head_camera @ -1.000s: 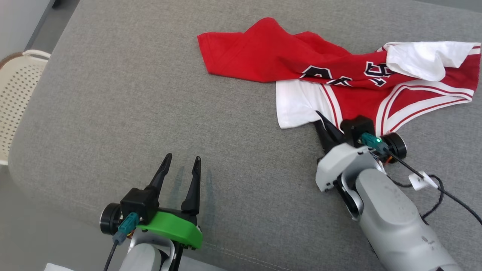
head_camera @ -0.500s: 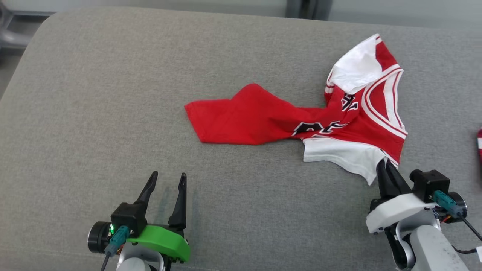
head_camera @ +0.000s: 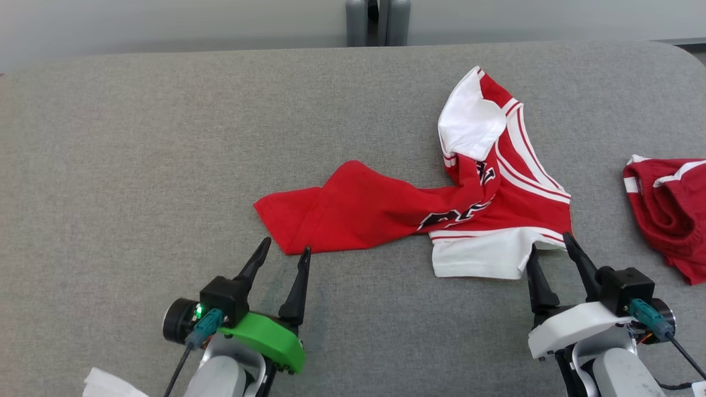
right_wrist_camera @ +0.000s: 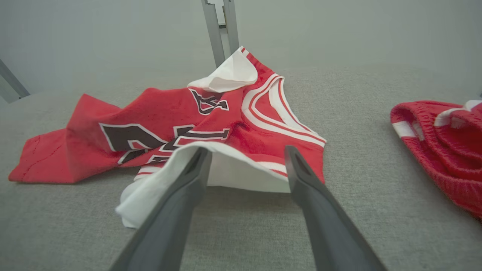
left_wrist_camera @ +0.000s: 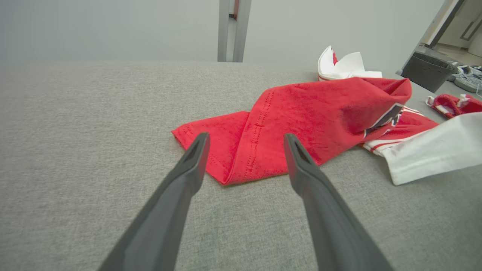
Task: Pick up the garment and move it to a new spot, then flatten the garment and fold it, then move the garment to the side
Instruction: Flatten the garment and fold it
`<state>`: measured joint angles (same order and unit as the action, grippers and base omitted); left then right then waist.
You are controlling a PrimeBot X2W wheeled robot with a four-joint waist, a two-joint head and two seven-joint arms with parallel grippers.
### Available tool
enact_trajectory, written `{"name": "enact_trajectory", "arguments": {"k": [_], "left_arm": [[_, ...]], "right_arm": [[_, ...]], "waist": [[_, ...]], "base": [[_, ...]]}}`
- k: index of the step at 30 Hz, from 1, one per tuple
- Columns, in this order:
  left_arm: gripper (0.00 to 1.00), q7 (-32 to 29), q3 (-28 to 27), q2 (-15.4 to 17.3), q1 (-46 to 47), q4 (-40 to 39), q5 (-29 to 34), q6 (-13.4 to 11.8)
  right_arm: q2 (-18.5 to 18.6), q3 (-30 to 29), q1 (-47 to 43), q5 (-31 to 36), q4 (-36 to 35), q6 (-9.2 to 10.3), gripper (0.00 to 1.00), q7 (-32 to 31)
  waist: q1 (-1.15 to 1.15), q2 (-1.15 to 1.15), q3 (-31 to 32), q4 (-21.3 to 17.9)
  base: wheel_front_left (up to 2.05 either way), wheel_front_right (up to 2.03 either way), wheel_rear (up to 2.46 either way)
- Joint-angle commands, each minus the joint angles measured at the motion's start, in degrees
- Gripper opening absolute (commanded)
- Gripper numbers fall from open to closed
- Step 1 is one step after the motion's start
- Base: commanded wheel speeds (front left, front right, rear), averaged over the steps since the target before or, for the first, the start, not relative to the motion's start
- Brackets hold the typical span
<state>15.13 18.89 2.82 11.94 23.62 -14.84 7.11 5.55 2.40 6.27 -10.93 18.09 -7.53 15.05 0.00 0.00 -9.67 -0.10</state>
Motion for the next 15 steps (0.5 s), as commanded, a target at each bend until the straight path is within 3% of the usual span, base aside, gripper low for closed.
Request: {"name": "enact_trajectory", "arguments": {"k": [1,15], "left_arm": [[1.00,0.0,0.6,0.2,2.1,1.5,-0.6,0.4],[1.00,0.0,12.7,5.5,15.9,16.9,-11.3,0.4]], "right_arm": [[-0.3,0.5,1.2,0.1,-0.8,0.09,1.00,0.2],[-1.6,4.0,5.0,0.2,-2.3,0.09,1.00,0.2]], "waist": [[0.00,0.00,-1.6,-1.2],[0.00,0.00,-7.7,-5.9]], "base": [[0.00,0.00,0.00],[0.00,0.00,0.00]]}}
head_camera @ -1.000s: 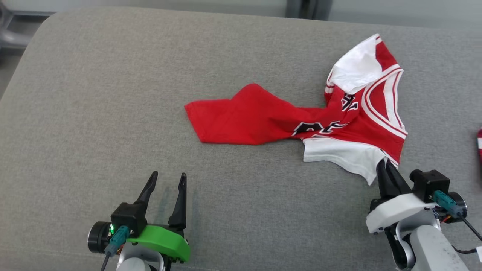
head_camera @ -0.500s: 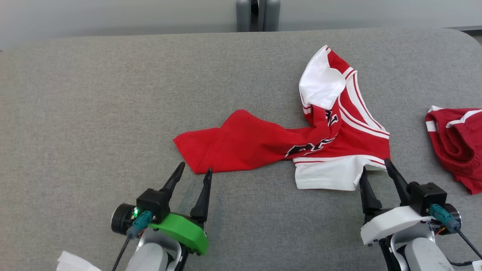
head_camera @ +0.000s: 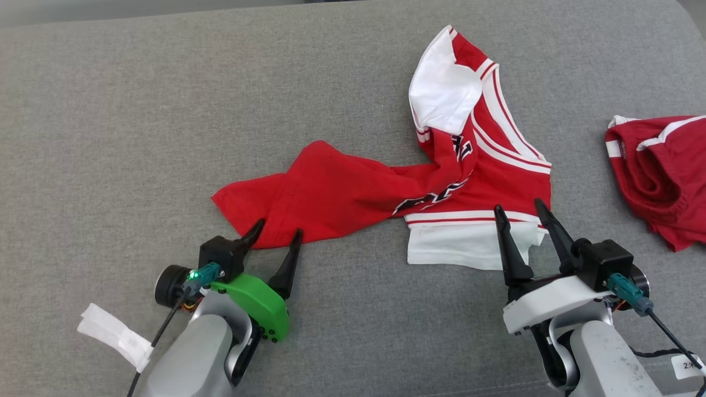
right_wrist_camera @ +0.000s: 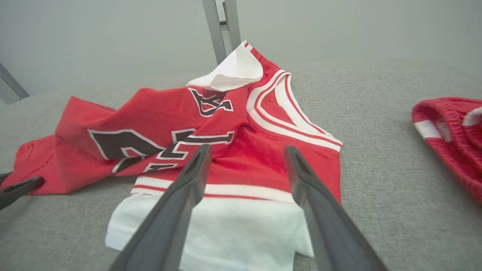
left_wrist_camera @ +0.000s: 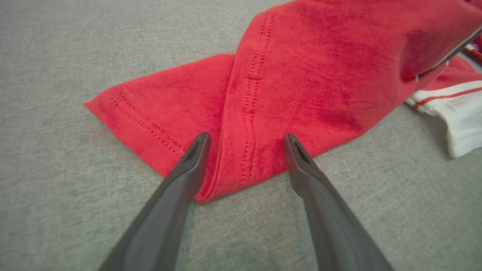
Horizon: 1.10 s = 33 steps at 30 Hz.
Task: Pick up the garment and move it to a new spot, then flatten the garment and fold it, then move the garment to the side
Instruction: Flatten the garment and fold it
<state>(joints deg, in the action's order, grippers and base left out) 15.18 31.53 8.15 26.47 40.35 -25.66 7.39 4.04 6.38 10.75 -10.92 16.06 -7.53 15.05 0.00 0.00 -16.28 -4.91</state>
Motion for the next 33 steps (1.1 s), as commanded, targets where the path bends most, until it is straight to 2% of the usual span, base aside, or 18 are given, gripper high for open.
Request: {"name": "enact_trajectory", "arguments": {"k": [1,2,4,6,9,15,21,24,29,33], "left_arm": [[1.00,-0.1,1.4,0.5,1.6,1.1,-2.0,0.2],[0.92,-0.1,2.3,0.8,1.8,1.6,-2.8,0.2],[0.00,-0.2,4.6,1.2,2.2,1.6,-4.4,0.2],[0.00,-0.2,7.1,1.6,2.4,0.8,-4.9,0.2],[0.00,-0.1,7.5,2.1,3.0,-4.4,-4.3,0.2],[0.00,-0.1,3.8,2.1,0.6,-18.0,-1.8,0.2],[0.00,-0.1,-1.7,1.8,0.1,-25.1,0.0,0.2],[0.00,-0.1,-3.9,1.6,-0.1,-24.7,-1.2,0.1],[0.00,-0.1,-5.9,2.3,1.1,-19.0,-2.8,0.1],[0.00,-0.1,-9.0,3.4,4.2,-14.8,-1.5,0.1]], "right_arm": [[-0.2,-0.1,0.5,0.2,-0.3,0.09,1.00,0.2],[-0.3,-0.1,0.5,0.3,-0.3,0.09,1.00,0.2],[-0.4,-0.1,0.5,0.7,-0.1,0.09,1.00,0.2],[-0.4,-0.5,0.3,1.0,0.1,0.09,1.00,0.2],[-0.5,-1.3,-0.2,1.3,0.4,0.09,1.00,0.2],[-0.8,-2.4,-1.0,0.9,1.2,0.09,1.00,0.2],[-0.9,-2.3,-0.2,1.0,1.8,0.09,1.00,0.2],[-1.0,-2.3,0.4,0.6,1.7,0.09,1.00,0.2],[-1.1,-2.3,1.7,-0.1,1.6,0.09,1.00,0.2],[-1.1,-1.3,2.8,-0.9,1.3,0.09,1.00,0.2]], "waist": [[0.00,0.00,-1.2,-1.1],[0.00,0.00,-1.2,-1.1],[0.00,0.00,-1.3,-1.0],[0.00,0.00,-1.0,-0.6],[0.00,0.00,-0.4,0.6],[0.00,0.00,1.5,3.9],[0.00,0.00,1.7,4.9],[0.00,0.00,1.2,4.4],[0.00,0.00,-0.5,2.8],[0.00,0.00,-2.6,1.2]], "base": [[0.00,0.00,0.00],[0.00,0.00,0.00],[0.00,0.00,0.00],[0.00,0.00,0.00],[0.00,0.00,0.00],[0.00,0.00,0.00],[0.00,0.00,0.00],[0.00,0.00,0.00],[0.00,0.00,0.00],[0.00,0.00,0.00]]}}
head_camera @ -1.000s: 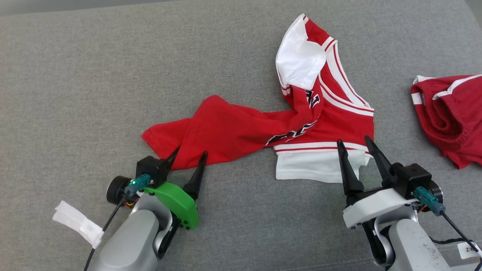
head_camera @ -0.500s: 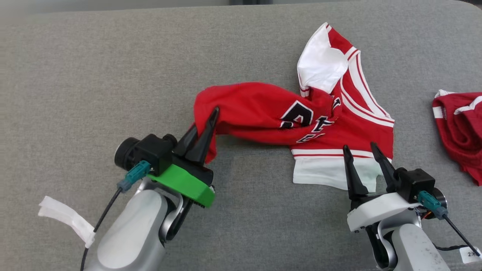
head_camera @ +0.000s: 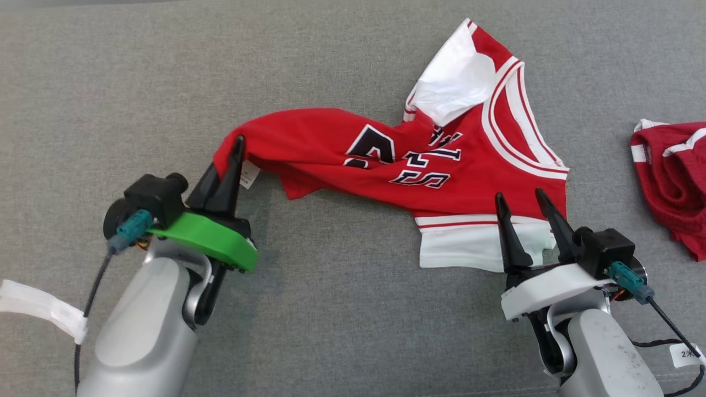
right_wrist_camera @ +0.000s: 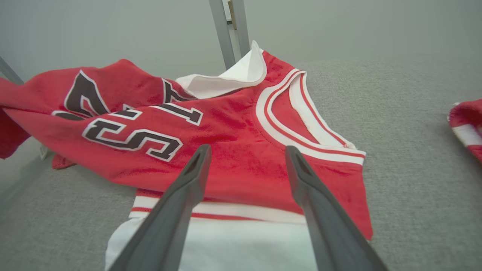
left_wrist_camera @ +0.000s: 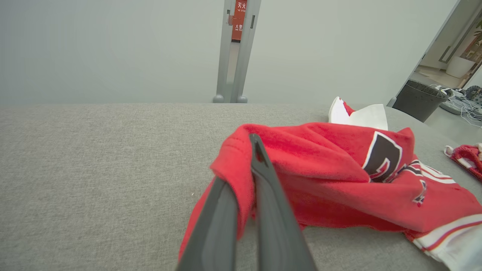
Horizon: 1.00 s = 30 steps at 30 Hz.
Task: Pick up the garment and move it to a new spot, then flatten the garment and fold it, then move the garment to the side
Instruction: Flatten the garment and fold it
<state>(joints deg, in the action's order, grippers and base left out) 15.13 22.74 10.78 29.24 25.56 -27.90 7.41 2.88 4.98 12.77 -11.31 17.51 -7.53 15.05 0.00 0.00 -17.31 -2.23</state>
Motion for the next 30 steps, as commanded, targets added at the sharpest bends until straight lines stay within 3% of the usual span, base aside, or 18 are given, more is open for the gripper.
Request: {"name": "enact_trajectory", "arguments": {"k": [1,10,11,13,16,22,30], "left_arm": [[0.00,0.0,-1.1,0.6,2.1,0.7,0.8,0.1],[0.00,0.0,-6.9,1.1,12.9,9.5,5.7,-0.8],[0.10,0.0,-7.6,1.2,14.0,11.1,6.6,-1.6],[1.00,0.0,-9.7,0.4,15.7,12.3,7.9,-3.6],[1.00,0.0,-11.4,-1.3,14.7,12.8,9.6,-4.6],[1.00,0.0,-14.5,-5.1,8.3,11.1,10.9,-3.1],[1.00,0.0,-12.0,-7.4,-1.6,9.5,11.7,-0.5]], "right_arm": [[0.1,0.2,1.1,-0.5,-0.3,0.09,1.00,0.2],[0.1,1.6,3.5,-1.2,-0.7,0.09,1.00,0.2],[0.1,1.8,3.7,-1.3,-0.8,0.09,1.00,0.2],[0.1,1.9,3.9,-1.3,-0.9,0.09,1.00,0.2],[0.1,1.9,3.7,-1.4,-0.7,0.09,1.00,0.2],[0.1,1.9,2.4,-1.7,-0.2,0.09,1.00,0.2],[0.1,2.7,2.0,-1.6,0.4,0.09,1.00,0.2]], "waist": [[0.00,0.00,-2.1,-1.8],[0.00,0.00,-6.1,-4.9],[0.00,0.00,-6.5,-5.1],[0.00,0.00,-6.8,-5.3],[0.00,0.00,-6.6,-5.2],[0.00,0.00,-5.0,-3.9],[0.00,0.00,-3.2,-3.5]], "base": [[0.00,0.00,0.00],[0.00,0.00,0.00],[0.00,0.00,0.00],[0.00,0.00,0.00],[0.00,0.00,0.00],[0.00,0.00,0.00],[0.00,0.00,0.00]]}}
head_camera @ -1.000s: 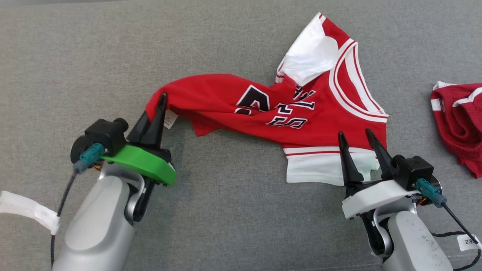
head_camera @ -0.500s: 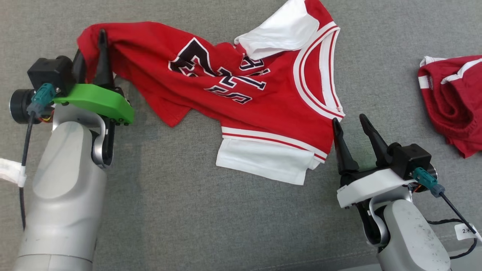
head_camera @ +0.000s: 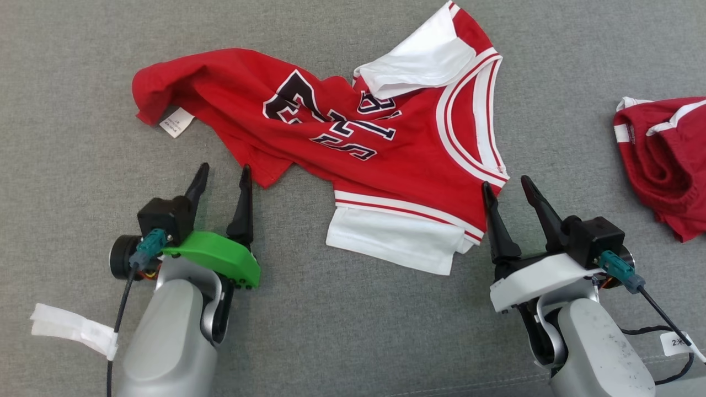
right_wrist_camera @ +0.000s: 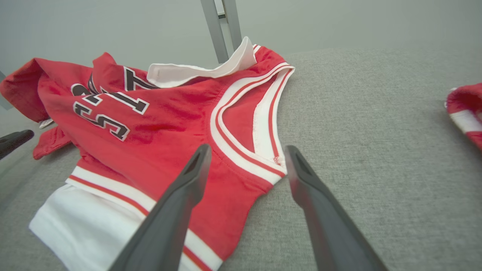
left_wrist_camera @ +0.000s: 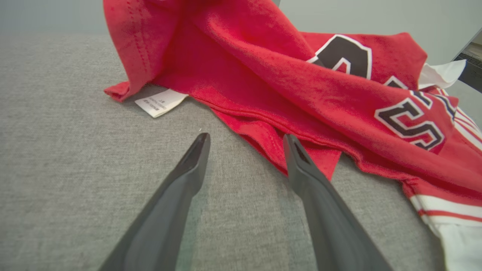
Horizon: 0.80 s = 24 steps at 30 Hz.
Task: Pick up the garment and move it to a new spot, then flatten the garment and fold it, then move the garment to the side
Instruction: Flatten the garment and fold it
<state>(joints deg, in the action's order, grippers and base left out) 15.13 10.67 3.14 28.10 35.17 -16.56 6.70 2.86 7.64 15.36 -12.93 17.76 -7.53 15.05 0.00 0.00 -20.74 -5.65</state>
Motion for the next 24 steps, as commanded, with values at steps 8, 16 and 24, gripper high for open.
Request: {"name": "enact_trajectory", "arguments": {"k": [8,16,24], "left_arm": [[1.00,-0.1,3.3,-0.1,-1.0,3.0,-0.9,0.8],[0.04,-0.1,6.7,-0.3,0.2,4.8,-4.8,0.9],[0.00,-0.1,7.2,1.3,-1.6,2.2,-7.2,0.8]], "right_arm": [[0.1,0.1,-0.8,0.1,-0.2,0.09,1.00,0.2],[0.1,-0.2,-0.8,-0.5,-0.4,0.09,1.00,0.2],[0.1,-1.1,-1.7,-0.4,0.8,0.09,1.00,0.2]], "waist": [[0.00,0.00,-0.2,-2.1],[0.00,0.00,-0.9,-3.4],[0.00,0.00,2.3,-1.6]], "base": [[0.00,0.00,0.00],[0.00,0.00,0.00],[0.00,0.00,0.00]]}}
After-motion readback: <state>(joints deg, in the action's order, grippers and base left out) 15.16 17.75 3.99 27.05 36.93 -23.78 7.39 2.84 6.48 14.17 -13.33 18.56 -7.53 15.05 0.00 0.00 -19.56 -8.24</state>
